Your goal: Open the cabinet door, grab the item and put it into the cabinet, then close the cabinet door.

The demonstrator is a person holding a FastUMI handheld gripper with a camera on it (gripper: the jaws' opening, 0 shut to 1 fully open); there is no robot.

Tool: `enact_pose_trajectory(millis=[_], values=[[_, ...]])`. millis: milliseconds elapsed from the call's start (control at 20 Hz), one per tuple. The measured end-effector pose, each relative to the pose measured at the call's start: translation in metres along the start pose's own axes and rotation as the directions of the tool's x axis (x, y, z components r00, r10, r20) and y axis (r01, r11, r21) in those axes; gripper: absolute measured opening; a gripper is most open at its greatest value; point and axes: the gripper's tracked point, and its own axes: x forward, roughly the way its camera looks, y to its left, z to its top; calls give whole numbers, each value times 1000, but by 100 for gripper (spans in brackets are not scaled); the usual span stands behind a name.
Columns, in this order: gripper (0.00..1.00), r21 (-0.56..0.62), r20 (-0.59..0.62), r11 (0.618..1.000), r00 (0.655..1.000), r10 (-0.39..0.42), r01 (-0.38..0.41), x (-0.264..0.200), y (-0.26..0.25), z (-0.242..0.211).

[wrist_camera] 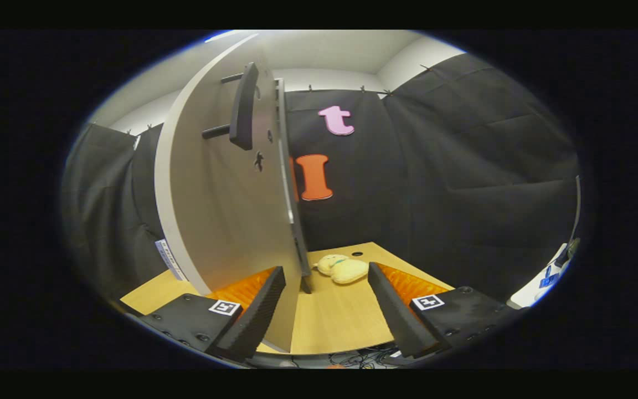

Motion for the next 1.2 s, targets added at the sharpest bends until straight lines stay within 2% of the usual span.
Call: enact_pose_trajectory(millis=[400, 800, 1200], values=[[97, -51, 10, 997, 998, 63, -63, 19, 87, -8], [97, -36, 7, 994, 995, 99, -99, 49, 130, -18], [97, -40, -15, 990, 991, 136, -137, 105, 183, -32]])
